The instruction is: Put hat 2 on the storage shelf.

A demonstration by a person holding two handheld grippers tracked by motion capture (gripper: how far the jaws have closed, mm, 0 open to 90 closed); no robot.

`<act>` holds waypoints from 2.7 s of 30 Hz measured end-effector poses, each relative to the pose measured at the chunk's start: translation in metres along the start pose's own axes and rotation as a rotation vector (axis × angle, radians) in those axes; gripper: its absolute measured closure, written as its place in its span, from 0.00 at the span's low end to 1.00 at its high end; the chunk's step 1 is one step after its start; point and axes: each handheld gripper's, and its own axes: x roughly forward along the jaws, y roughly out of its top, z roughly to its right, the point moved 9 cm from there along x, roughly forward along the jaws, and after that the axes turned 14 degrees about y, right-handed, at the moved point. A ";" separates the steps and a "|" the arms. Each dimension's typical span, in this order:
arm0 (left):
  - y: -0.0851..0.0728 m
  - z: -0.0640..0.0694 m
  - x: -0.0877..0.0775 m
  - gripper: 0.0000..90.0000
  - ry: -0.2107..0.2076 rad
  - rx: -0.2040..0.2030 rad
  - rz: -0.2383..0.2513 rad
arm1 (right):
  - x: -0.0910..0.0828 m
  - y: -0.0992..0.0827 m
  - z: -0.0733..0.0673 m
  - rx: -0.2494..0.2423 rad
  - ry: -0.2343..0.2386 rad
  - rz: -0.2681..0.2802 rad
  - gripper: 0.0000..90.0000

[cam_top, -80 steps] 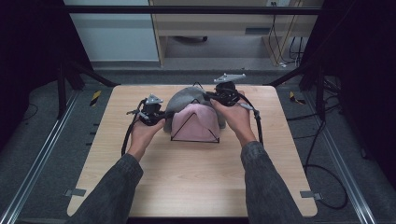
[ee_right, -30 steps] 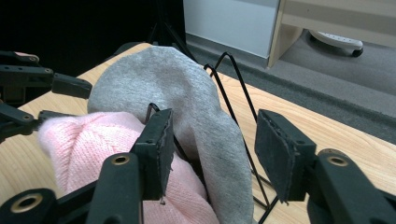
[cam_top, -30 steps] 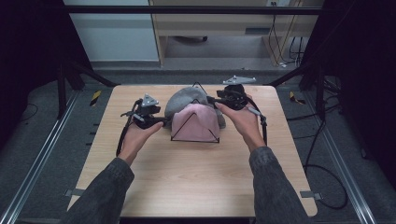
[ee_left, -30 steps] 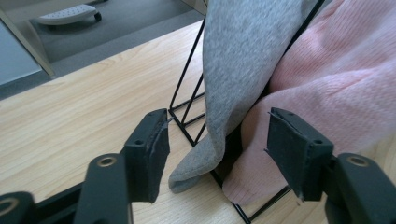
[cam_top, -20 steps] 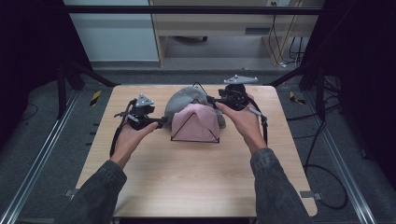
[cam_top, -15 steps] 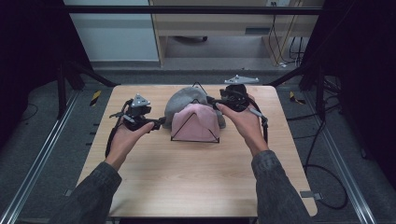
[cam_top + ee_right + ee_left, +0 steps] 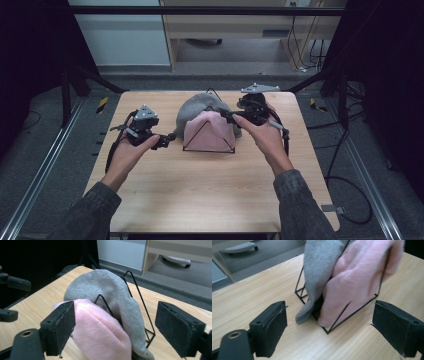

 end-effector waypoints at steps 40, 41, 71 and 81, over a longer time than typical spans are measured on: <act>-0.086 0.005 -0.020 0.05 -0.046 0.057 -0.096 | -0.062 -0.096 0.004 -0.038 -0.060 -0.098 0.15; -0.089 0.004 -0.019 0.05 -0.046 0.055 -0.102 | -0.062 -0.101 0.006 -0.028 -0.062 -0.101 0.15; -0.154 -0.011 0.014 0.06 -0.030 0.006 -0.241 | -0.046 -0.210 0.034 0.136 -0.082 -0.245 0.14; -0.171 -0.011 0.025 0.05 -0.024 0.022 -0.287 | -0.044 -0.225 0.042 0.157 -0.098 -0.272 0.13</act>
